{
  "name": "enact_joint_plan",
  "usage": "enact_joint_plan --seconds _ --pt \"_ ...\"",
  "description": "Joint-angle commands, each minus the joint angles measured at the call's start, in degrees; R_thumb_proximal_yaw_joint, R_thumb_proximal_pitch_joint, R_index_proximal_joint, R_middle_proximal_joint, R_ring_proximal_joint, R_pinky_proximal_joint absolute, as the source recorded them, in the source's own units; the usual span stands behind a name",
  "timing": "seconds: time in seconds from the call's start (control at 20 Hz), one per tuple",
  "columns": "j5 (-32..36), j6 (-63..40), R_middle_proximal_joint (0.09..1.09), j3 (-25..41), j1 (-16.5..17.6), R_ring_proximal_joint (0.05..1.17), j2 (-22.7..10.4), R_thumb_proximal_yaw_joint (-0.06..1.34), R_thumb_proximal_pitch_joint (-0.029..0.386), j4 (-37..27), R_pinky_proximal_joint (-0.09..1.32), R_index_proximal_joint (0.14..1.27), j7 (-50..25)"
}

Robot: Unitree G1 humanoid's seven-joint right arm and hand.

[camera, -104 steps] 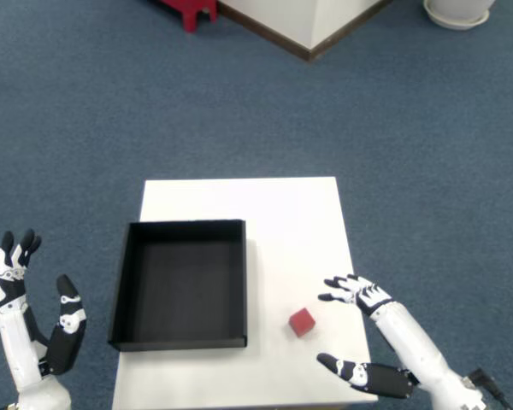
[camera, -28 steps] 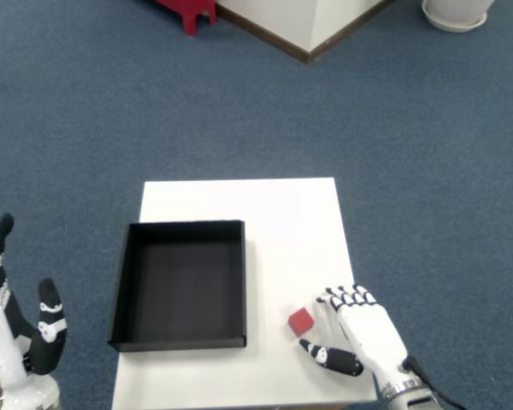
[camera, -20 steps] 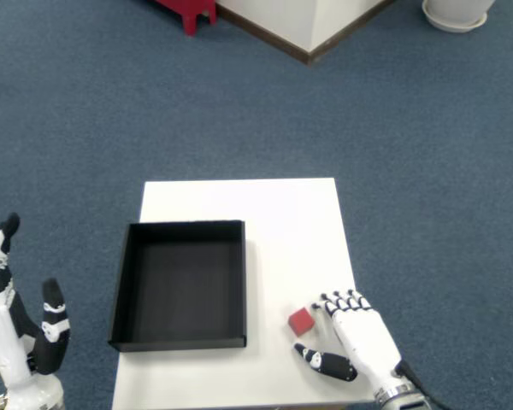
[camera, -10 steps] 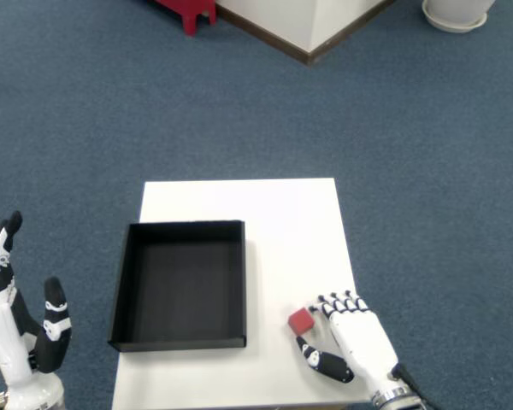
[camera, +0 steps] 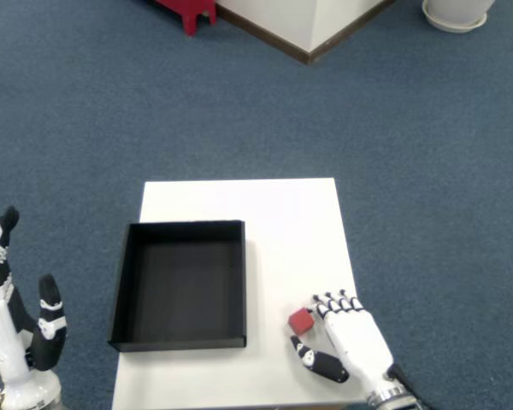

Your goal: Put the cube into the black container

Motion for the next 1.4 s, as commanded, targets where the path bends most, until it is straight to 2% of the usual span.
enact_joint_plan --seconds 0.05,0.7,0.95,1.0,1.1,1.15,1.25,1.3,1.35,1.4 --pt "-0.4 -0.2 0.24 0.4 -1.6 0.22 -0.2 0.41 0.128 -1.2 -0.02 0.49 -3.1" --pt "-0.3 0.4 0.24 3.4 -1.3 0.21 1.2 0.36 0.122 -1.1 -0.03 0.48 -5.1" --pt "-0.3 1.5 0.24 3.6 -1.7 0.21 1.1 0.35 0.126 -0.9 -0.03 0.48 -3.8" --pt "-0.3 1.6 0.24 3.6 -1.7 0.21 1.1 0.38 0.141 -0.8 -0.03 0.49 -3.7" --pt "-0.3 2.1 0.24 3.6 -1.3 0.21 0.9 0.60 0.223 -0.5 -0.03 0.50 -3.1" --pt "-0.3 2.3 0.25 3.6 -1.2 0.21 0.8 0.64 0.231 -0.4 -0.03 0.52 -3.0" --pt "-0.3 2.9 0.25 3.5 -0.8 0.21 0.5 0.70 0.242 -0.2 -0.03 0.67 -2.1" --pt "-0.2 3.4 0.25 3.3 -0.6 0.21 0.2 0.77 0.251 -0.1 -0.03 0.81 -1.5" --pt "-0.2 3.9 0.26 3.2 -0.3 0.21 -0.1 0.87 0.252 -0.1 -0.03 0.89 -1.3" --pt "-0.1 4.4 0.31 2.9 0.1 0.23 -0.3 1.16 0.232 -0.2 0.04 1.12 -1.3"
